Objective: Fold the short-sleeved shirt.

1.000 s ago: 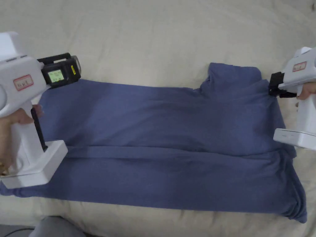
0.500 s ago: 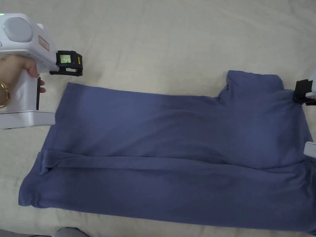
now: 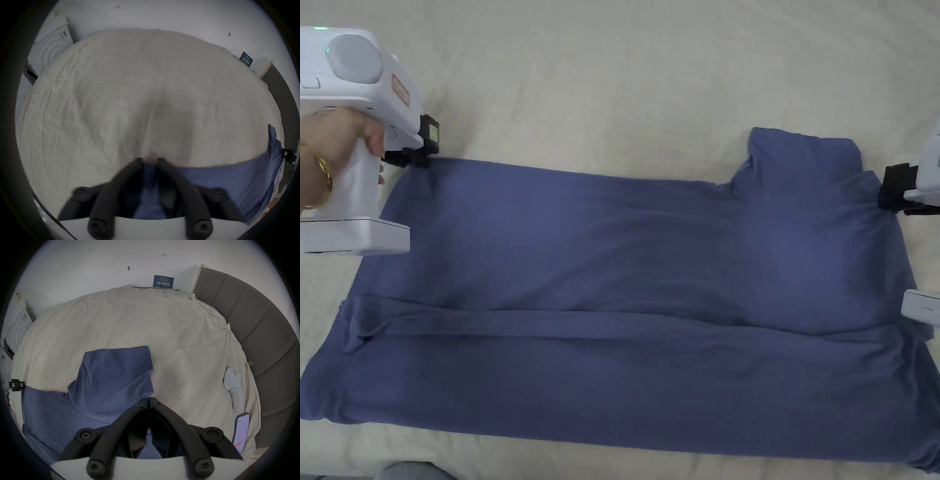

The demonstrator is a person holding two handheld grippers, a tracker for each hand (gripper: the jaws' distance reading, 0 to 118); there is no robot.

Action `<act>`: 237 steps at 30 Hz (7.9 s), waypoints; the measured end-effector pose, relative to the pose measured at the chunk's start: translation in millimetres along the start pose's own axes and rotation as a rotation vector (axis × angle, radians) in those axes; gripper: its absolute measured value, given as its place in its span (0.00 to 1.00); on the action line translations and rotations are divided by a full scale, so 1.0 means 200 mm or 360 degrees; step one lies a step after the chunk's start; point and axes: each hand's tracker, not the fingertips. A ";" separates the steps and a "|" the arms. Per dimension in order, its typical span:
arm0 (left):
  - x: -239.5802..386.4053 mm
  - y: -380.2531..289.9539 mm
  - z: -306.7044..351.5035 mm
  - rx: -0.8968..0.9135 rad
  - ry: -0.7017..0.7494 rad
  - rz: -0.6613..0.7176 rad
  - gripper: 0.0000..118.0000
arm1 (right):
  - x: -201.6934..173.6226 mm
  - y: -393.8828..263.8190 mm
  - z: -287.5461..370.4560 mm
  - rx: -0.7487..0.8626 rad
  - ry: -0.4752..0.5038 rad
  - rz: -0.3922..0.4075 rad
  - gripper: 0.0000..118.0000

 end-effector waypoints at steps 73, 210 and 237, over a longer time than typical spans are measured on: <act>0.04 -1.33 1.22 0.1392 0.0120 -0.0101 0.94 | 0.10 -1.28 1.25 0.1327 0.0035 -0.0144 0.82; 0.32 -1.11 0.77 0.0516 -0.0585 0.0079 0.46 | 0.05 -1.46 1.14 0.1029 0.0050 -0.0286 0.00; 0.97 -1.65 0.45 0.0621 -0.0196 -0.0423 0.00 | 0.16 -1.53 1.14 0.0984 0.0022 -0.0370 0.00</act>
